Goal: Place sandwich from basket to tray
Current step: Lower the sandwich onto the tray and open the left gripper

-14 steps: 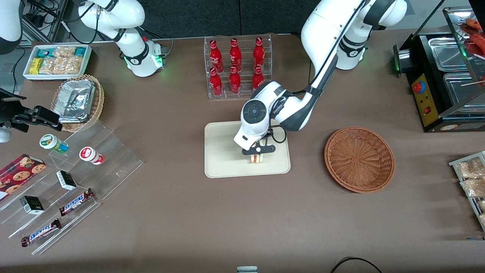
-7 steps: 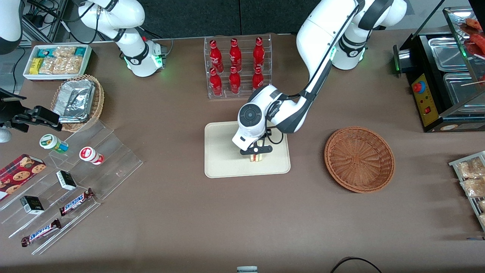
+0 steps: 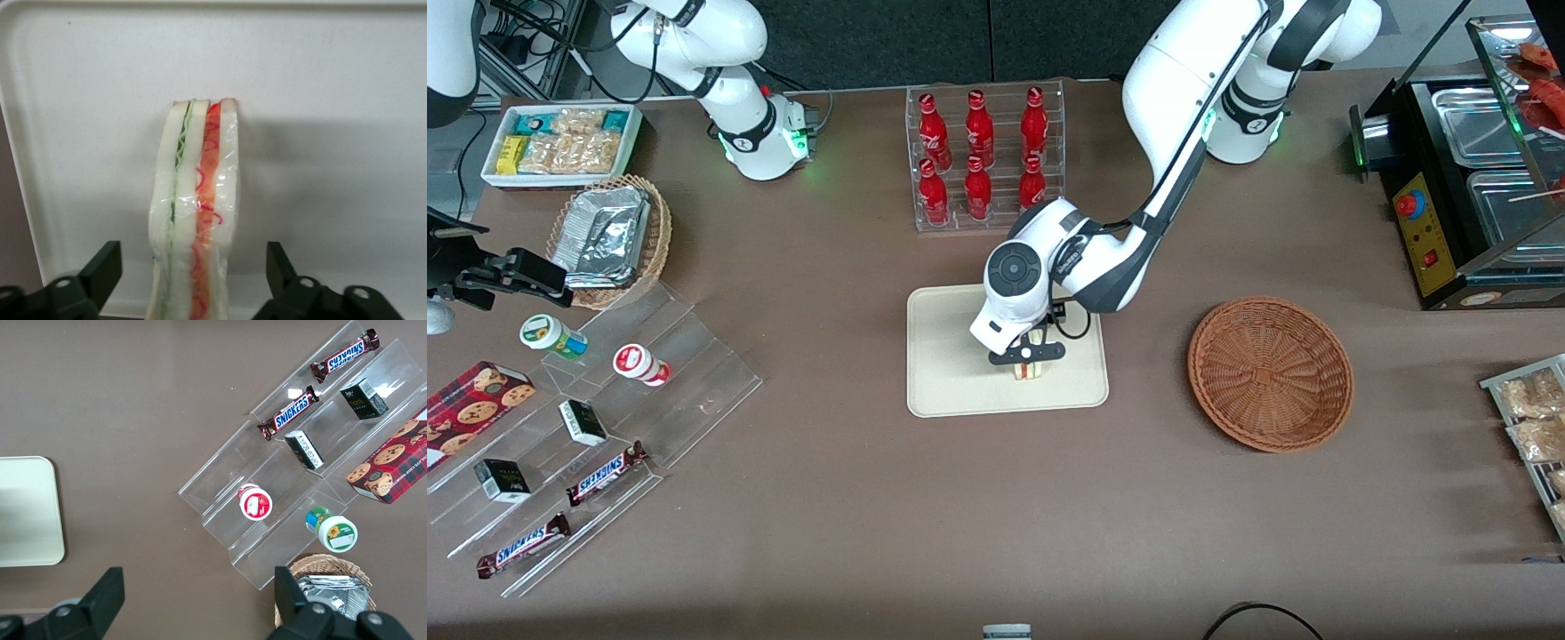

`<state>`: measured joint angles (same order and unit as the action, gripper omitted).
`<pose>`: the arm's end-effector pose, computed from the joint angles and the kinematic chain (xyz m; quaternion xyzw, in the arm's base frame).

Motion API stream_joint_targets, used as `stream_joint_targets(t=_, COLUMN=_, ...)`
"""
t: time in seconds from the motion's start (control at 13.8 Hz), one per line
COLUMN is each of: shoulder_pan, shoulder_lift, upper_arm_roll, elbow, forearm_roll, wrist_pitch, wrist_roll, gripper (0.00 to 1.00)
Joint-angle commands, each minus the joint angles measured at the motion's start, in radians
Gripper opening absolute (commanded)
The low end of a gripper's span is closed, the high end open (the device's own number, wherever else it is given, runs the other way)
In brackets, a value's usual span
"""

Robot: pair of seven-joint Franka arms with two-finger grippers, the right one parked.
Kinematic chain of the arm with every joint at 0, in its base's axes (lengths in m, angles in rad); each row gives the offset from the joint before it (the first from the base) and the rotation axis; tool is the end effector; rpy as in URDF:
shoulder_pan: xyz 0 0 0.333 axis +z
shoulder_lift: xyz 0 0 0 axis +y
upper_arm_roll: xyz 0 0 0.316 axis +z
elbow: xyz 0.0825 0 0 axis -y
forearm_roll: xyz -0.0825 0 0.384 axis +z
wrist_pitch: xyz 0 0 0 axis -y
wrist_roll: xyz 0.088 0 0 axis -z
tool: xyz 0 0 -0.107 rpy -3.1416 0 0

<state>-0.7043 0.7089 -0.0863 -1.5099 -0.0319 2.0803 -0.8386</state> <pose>0.4955 -0.4901 0.2366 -0.9959 -0.0410 0.0773 0.0206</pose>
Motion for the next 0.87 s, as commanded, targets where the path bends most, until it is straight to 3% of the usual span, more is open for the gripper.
stream_joint_targets(t=0.0, shoulder_pan=-0.011, shoulder_lift=-0.003, upper_arm_roll=0.014, elbow=0.033, forearm_roll=0.016, wrist_pitch=-0.019, wrist_roll=-0.007, gripper=1.00)
stream_joint_targets(t=0.29, shoulder_pan=-0.009, shoulder_lift=-0.052, upper_arm_roll=0.014, elbow=0.028, forearm_roll=0.093, wrist_pitch=-0.055, wrist_roll=-0.002, gripper=1.00)
stream_joint_targets(t=0.8, shoulder_pan=0.032, shoulder_lift=-0.129, upper_arm_roll=0.057, elbow=0.022, forearm_roll=0.086, wrist_pitch=-0.155, wrist_roll=0.197, gripper=1.00)
